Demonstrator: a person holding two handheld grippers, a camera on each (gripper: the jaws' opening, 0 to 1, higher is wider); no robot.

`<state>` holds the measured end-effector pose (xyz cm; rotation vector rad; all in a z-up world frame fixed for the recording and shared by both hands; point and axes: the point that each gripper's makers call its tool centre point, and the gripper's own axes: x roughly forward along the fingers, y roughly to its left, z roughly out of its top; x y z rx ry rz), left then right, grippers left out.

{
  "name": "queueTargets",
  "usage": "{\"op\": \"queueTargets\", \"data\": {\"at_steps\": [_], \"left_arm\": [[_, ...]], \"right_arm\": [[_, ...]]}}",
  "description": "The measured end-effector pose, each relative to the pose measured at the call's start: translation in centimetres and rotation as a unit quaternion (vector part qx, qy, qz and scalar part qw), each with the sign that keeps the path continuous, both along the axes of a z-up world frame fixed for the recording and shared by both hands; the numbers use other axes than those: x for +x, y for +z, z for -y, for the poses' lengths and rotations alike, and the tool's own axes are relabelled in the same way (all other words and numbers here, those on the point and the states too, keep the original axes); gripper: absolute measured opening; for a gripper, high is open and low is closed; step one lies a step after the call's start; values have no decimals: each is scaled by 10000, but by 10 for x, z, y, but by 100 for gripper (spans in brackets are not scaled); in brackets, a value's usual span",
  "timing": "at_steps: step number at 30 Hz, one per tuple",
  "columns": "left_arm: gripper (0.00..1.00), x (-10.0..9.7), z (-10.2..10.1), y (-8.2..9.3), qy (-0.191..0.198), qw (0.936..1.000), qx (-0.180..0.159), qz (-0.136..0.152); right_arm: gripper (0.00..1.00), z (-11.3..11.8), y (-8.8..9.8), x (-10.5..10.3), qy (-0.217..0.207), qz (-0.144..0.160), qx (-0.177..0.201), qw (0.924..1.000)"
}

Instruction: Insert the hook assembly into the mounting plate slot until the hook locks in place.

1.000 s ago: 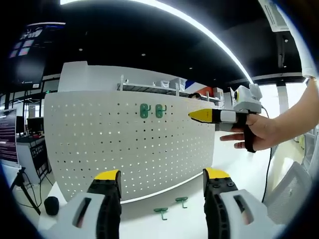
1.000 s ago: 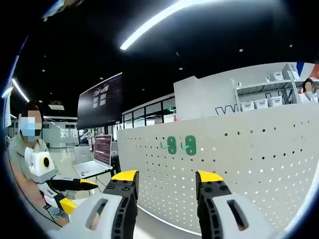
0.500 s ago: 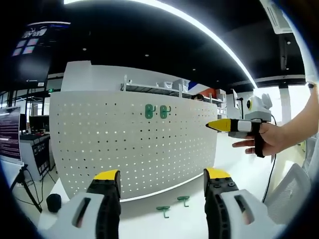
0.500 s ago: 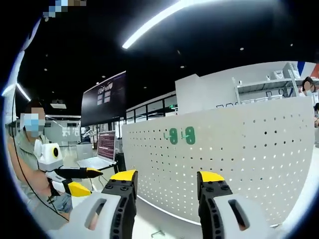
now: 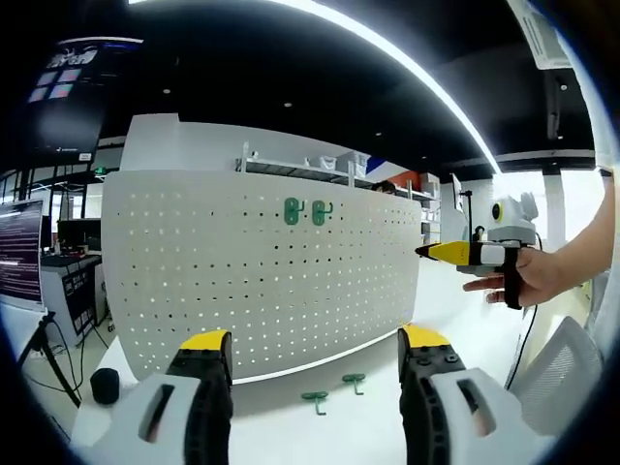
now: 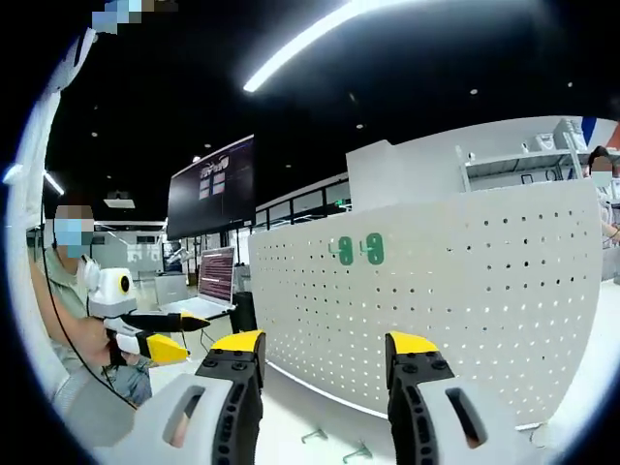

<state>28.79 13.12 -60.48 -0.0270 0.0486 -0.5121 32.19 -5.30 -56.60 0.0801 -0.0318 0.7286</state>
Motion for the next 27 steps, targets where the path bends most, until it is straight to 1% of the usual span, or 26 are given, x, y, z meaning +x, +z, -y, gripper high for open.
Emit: {"op": "queueTargets", "data": {"at_steps": [5, 13, 16, 20, 22, 27], "left_arm": [[72, -3, -2, 1, -10, 10000, -12, 20], [72, -5, -3, 1, 24, 9999, 141, 65], [72, -4, -3, 2, 42, 9999, 87, 69], [73, -4, -5, 2, 56, 9999, 41, 77], [73, -5, -5, 0, 56, 9999, 69, 55], [73, -5, -5, -1, 37, 10000, 59, 68]], "right_arm": [[50, 7, -12, -11, -10, -101, 17, 9999], [50, 22, -27, -26, -138, -215, 77, 9996], [50, 24, -36, -31, -130, -266, 20, 9996], [51, 26, -37, -36, -174, -294, 58, 9994], [52, 29, -39, -36, -245, -287, 54, 9993], [53, 32, -45, -40, -321, -369, 67, 9988]]}}
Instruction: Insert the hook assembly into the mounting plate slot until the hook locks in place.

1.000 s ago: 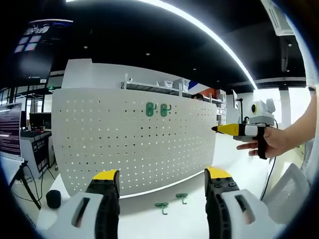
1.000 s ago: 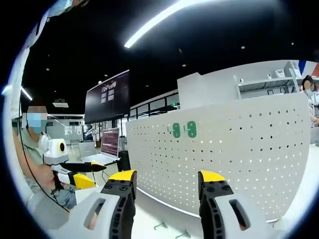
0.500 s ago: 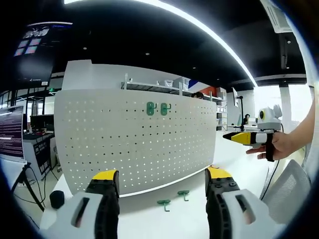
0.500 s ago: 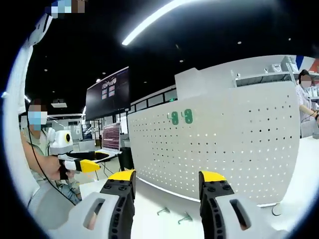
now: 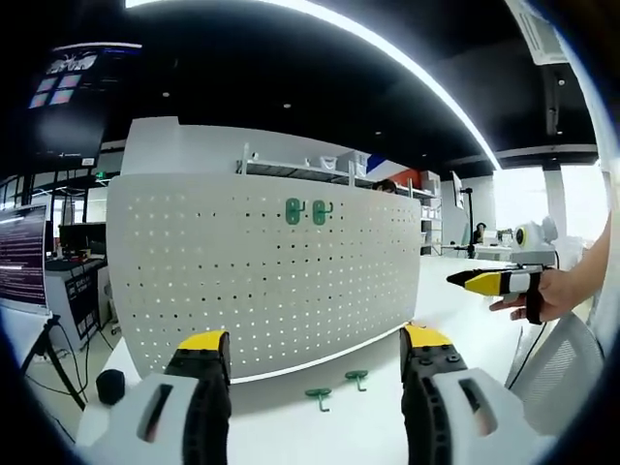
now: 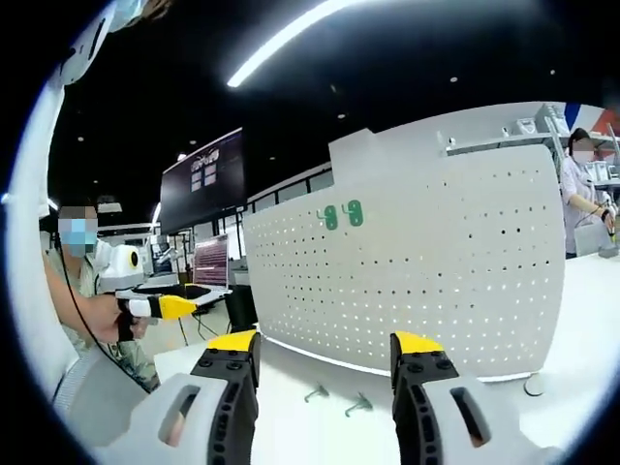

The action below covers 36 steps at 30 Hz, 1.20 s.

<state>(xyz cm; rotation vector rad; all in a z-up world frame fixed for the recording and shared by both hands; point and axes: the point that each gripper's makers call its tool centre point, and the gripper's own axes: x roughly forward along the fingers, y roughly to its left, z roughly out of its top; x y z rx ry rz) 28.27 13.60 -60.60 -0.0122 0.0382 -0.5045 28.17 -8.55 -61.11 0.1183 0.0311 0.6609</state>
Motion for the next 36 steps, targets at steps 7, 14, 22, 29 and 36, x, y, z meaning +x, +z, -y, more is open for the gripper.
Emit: {"op": "queueTargets", "data": {"at_steps": [7, 14, 22, 29, 36], "left_arm": [[73, -1, -4, 0, 72, 10000, -66, 20], [73, -2, -8, -8, 43, 9999, -18, -110], [73, 1, -6, -4, 2, 10000, 32, -74], [72, 3, -7, -10, -9, 9997, 182, -163], [73, 5, -7, -15, -69, 9992, 320, -232]], "right_arm": [[53, 7, -10, -6, -134, -75, -14, 9999], [53, 7, -7, -6, -156, -16, -6, 9999], [53, 6, -8, -7, -116, -19, -6, 9999], [53, 6, -6, -7, -109, 1, 9, 9999], [53, 3, -8, -8, -39, -25, 27, 10000]]}}
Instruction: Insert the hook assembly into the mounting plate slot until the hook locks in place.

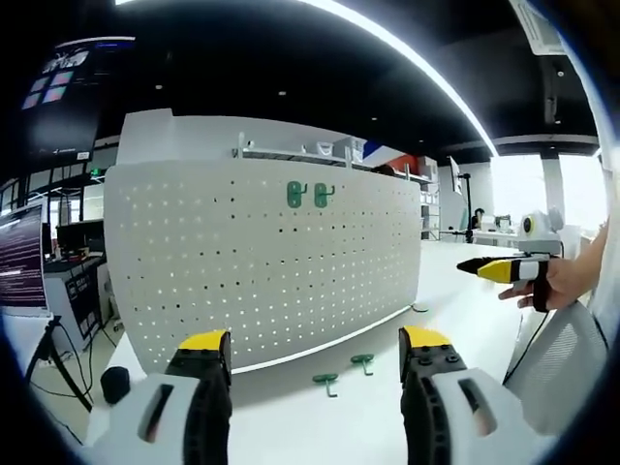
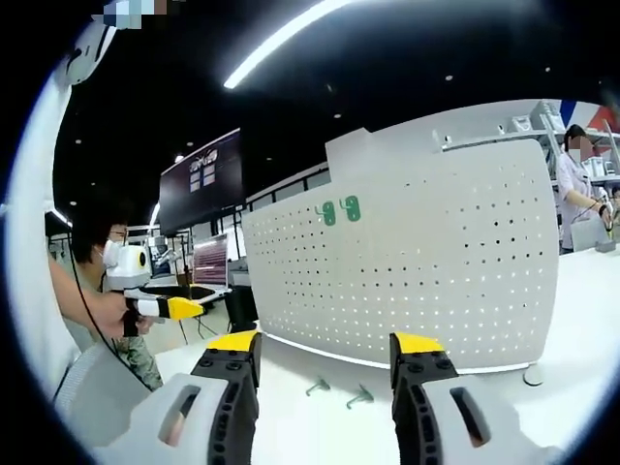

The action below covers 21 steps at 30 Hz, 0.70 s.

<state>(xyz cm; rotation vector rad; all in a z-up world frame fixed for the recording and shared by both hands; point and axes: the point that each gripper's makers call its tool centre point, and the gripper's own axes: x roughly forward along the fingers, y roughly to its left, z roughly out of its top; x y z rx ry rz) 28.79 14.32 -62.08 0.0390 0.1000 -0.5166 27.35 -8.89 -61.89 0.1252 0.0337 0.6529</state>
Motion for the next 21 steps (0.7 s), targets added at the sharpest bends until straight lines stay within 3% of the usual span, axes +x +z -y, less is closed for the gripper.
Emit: {"op": "queueTargets", "data": {"at_steps": [13, 21], "left_arm": [[72, 7, 5, 3, -170, 9997, 190, -1], [72, 11, 9, -5, -354, 9988, 296, -140]], "right_arm": [[53, -3, 0, -2, 84, 6, -4, 10000], [54, 1, -1, 1, -1, -25, 8, 10000]]}}
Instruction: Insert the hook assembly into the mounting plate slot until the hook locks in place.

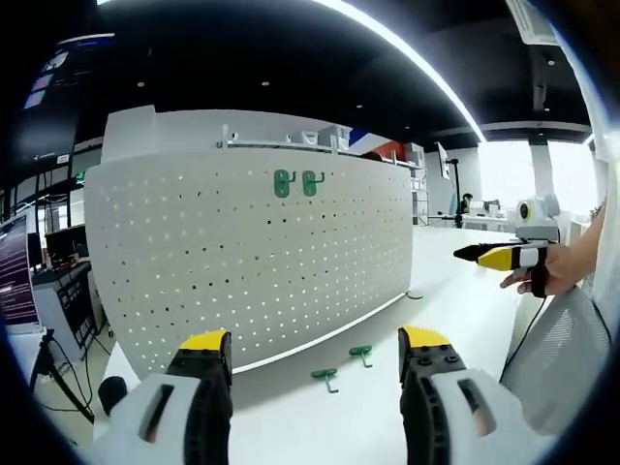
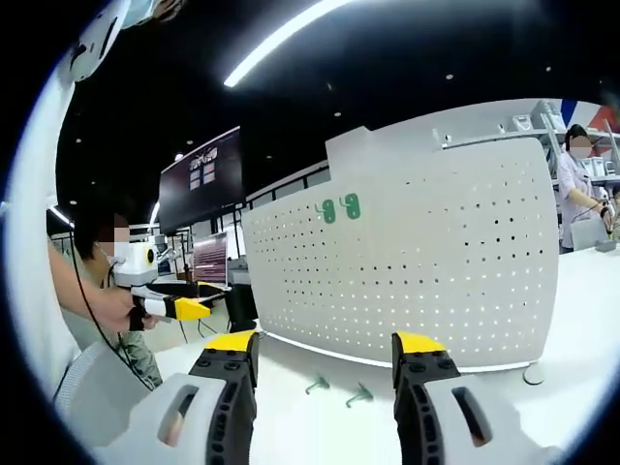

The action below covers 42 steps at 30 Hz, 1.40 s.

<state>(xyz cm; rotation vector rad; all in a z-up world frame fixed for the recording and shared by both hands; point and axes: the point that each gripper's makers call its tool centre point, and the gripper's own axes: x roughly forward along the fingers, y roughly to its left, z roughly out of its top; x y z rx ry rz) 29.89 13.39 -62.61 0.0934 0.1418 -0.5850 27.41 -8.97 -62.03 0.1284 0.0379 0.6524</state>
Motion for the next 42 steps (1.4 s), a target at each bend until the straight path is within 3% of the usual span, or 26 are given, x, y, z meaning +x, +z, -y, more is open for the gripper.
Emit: {"op": "queueTargets", "data": {"at_steps": [8, 19, 25, 30, 37, 39, 40, 42], "left_arm": [[70, 9, 5, -10, -240, 9990, 350, -105], [71, 20, 17, -12, -537, 9975, 458, -97], [70, 24, 23, -22, -869, 9925, 853, -138], [70, 31, 23, -23, -1076, 9899, 896, -209], [69, 39, 21, -39, -1444, 9805, 1271, -403], [68, 41, 17, -49, -1545, 9714, 1759, -408], [68, 43, 16, -53, -1585, 9691, 1841, -431], [69, 44, 21, -53, -1727, 9684, 1740, -466]], "right_arm": [[53, 0, -1, 1, 2, -42, 25, 10000], [53, -1, -4, 1, 27, -80, -20, 10000], [52, -1, -5, 1, 4, -99, -41, 9999], [51, -3, -7, 0, 38, -129, -84, 9999], [51, -3, -7, 0, 33, -145, -85, 9999], [50, -2, -10, 0, 20, -199, -133, 9997], [50, -1, -11, 0, 18, -218, -127, 9997], [50, -1, -10, 0, 12, -189, -142, 9997]]}}
